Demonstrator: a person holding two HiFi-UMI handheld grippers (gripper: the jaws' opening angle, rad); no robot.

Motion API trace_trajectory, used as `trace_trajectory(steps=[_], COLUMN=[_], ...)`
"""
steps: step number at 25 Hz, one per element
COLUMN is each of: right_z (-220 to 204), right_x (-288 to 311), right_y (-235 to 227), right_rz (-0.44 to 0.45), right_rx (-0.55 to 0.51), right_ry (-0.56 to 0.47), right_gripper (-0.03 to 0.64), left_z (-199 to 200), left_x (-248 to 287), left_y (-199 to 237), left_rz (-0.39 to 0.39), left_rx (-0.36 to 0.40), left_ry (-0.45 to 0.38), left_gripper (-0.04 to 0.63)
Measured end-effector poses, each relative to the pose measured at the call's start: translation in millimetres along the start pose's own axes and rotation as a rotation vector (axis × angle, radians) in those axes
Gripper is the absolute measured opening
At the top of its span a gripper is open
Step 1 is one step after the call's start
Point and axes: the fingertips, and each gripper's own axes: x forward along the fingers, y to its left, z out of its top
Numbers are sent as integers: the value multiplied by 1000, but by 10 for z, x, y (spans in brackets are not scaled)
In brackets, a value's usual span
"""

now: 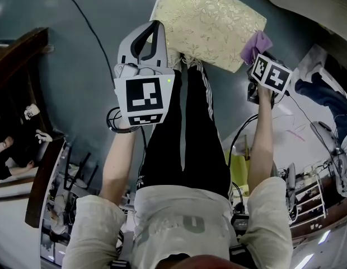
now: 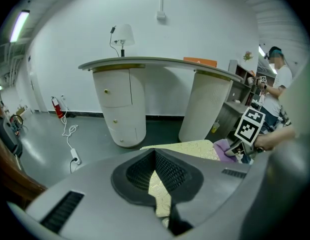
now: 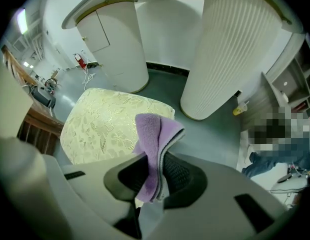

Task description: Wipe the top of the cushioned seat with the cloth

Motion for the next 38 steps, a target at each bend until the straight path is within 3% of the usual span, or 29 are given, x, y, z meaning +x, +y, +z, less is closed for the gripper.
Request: trace_trajectory(steps=[8, 15, 19, 26, 32, 38], right_z=[-19, 110, 383, 856, 876, 815], right_x=[-9, -339, -964, -1910, -1943, -1612], right_y=[-42, 141, 382, 1121, 1514, 2045], right_rz=[-39, 7, 74, 204, 304, 434], right_rx=[-6, -4, 23, -66, -45, -65], right_ry=[11, -46, -155, -327, -339, -318], right_gripper=[86, 86, 86, 86, 86, 86], left_z=[-23, 30, 105, 162, 143, 109], left_x=[-12, -13, -41, -63, -84, -94], left_y=[28, 16, 3, 2, 27, 106], left_rz=[-2, -6, -17, -23, -16, 17], left_rx=[-4, 1, 6, 7, 4, -9], left_ry=[3, -7, -17, -22, -21, -29], left_gripper=[6, 6, 6, 6, 6, 6])
